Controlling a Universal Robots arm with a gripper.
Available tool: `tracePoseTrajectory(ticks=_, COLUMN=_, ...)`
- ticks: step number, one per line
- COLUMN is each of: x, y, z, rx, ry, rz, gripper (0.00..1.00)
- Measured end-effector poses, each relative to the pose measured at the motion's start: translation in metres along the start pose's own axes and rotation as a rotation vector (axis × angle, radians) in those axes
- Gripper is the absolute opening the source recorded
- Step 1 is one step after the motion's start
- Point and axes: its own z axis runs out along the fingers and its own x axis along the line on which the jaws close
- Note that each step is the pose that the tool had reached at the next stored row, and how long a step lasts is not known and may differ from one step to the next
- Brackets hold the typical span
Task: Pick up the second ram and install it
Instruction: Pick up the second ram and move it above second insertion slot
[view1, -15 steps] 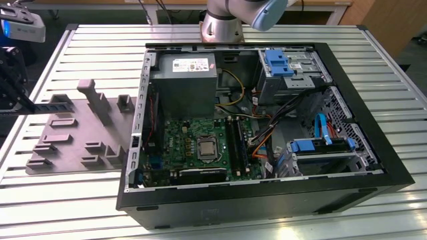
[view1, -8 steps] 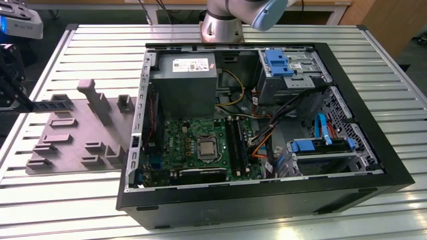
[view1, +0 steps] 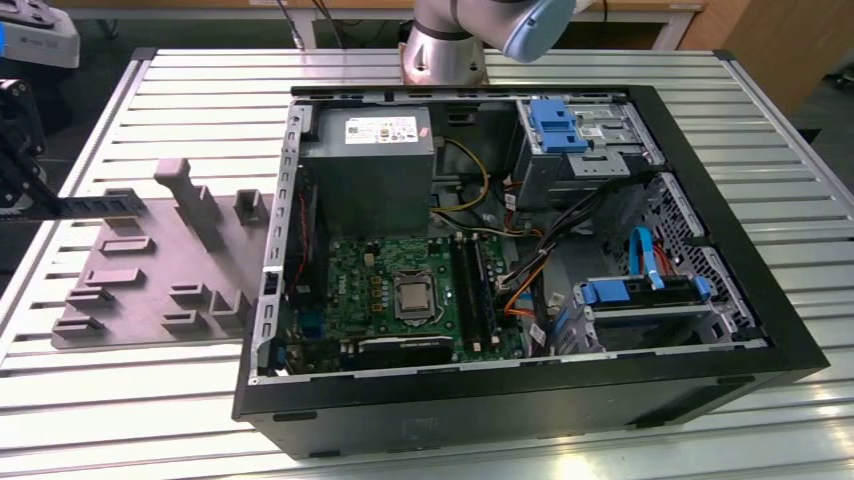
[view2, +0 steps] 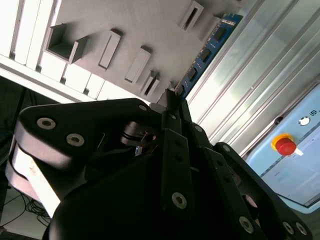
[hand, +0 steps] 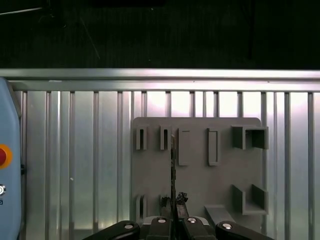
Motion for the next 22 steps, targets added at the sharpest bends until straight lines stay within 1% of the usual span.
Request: tracePoseTrajectory(ticks=22, x=-0.0002, y=0.0000, z=-0.0214, rx=0.0000, ry=0.0000, rz=0.000, gripper=0.14)
